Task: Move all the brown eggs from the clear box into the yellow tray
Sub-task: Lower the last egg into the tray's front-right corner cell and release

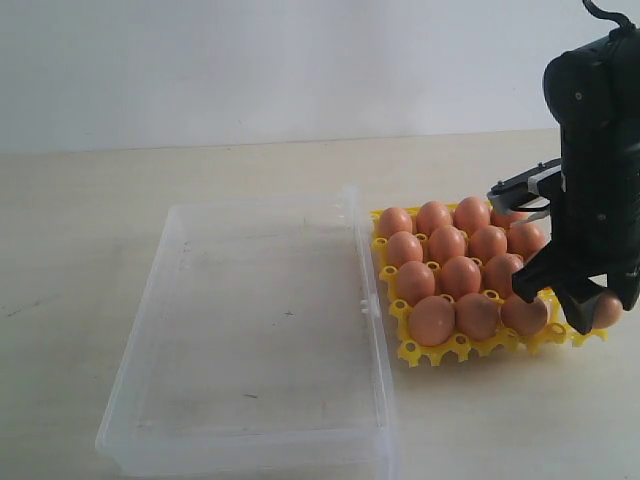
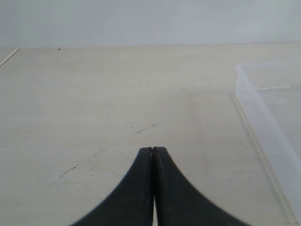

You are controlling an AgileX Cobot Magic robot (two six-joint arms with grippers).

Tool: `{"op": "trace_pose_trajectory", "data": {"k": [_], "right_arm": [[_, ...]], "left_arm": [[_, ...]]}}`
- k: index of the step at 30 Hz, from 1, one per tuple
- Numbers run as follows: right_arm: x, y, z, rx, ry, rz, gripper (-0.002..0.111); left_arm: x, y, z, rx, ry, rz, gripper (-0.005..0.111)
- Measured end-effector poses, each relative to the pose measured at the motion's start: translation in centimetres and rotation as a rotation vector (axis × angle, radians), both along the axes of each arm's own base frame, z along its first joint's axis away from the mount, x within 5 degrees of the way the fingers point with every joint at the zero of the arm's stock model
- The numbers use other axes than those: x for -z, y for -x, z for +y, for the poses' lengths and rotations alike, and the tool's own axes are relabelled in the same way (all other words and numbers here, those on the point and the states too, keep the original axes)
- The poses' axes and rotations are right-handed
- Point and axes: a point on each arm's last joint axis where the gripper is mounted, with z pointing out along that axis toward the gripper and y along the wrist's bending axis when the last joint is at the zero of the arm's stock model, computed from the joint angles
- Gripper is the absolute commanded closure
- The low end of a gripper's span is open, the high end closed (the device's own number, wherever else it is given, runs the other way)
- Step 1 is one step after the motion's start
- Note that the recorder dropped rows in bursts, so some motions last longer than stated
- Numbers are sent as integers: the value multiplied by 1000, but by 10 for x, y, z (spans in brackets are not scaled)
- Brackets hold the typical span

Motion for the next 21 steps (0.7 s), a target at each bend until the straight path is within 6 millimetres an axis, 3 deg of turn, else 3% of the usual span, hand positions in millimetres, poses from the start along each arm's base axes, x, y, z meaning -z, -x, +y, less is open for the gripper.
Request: {"op": "trace_pose_trajectory", "data": {"k": [12,21], "right_arm": [[9,-5,1,-19,0,26,64],[6,-8,2,-20,-2,10,53]], "left_arm": [[0,0,0,0,0,0,107],[0,0,0,0,0,0,107]]}}
